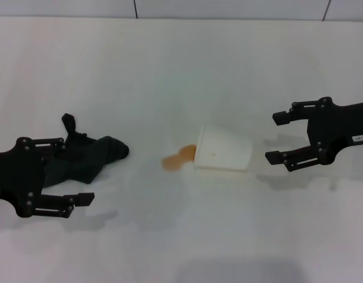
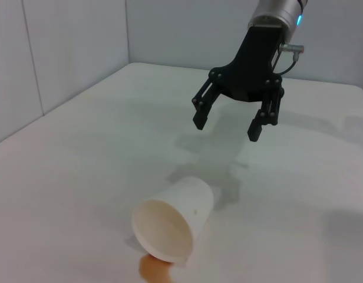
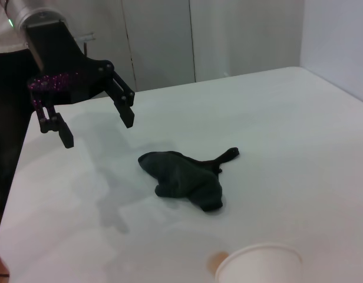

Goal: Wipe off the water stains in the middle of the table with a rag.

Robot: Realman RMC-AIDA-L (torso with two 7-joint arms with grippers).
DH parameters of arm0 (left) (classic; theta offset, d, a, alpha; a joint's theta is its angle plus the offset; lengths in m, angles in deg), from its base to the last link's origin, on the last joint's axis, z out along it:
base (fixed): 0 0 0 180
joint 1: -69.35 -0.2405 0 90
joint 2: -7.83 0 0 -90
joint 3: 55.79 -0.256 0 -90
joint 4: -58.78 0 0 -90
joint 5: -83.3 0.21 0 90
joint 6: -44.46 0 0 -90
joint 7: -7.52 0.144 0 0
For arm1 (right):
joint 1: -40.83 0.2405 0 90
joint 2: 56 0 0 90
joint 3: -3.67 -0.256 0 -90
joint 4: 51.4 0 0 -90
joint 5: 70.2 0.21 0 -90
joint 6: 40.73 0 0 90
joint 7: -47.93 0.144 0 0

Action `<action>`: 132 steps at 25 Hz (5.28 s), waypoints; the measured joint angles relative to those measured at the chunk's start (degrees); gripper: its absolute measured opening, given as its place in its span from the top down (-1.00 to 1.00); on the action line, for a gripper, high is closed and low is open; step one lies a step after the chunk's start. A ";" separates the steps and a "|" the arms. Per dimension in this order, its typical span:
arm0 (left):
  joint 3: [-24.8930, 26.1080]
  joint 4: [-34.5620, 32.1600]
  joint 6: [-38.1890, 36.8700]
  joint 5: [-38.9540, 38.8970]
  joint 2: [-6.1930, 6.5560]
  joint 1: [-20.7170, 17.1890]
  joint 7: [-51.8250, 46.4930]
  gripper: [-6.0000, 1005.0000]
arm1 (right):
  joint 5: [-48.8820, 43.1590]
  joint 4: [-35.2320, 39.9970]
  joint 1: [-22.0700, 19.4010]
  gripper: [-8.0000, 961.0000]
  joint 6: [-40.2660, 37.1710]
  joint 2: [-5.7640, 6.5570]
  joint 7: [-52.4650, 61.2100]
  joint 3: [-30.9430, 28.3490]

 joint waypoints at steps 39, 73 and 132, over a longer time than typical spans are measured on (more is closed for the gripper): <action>-0.53 0.34 0.17 1.21 -0.20 0.01 0.19 -0.61 | -10.91 1.67 9.23 -0.75 10.10 -0.04 18.40 15.29; -0.52 0.81 0.13 2.02 -1.61 -0.02 1.06 -0.61 | -26.09 -11.45 31.90 -0.77 10.18 -0.69 40.63 31.77; -0.17 0.98 0.04 1.52 -2.28 -0.47 1.34 -0.60 | -16.53 1.39 14.89 -0.33 11.78 -0.20 26.60 16.31</action>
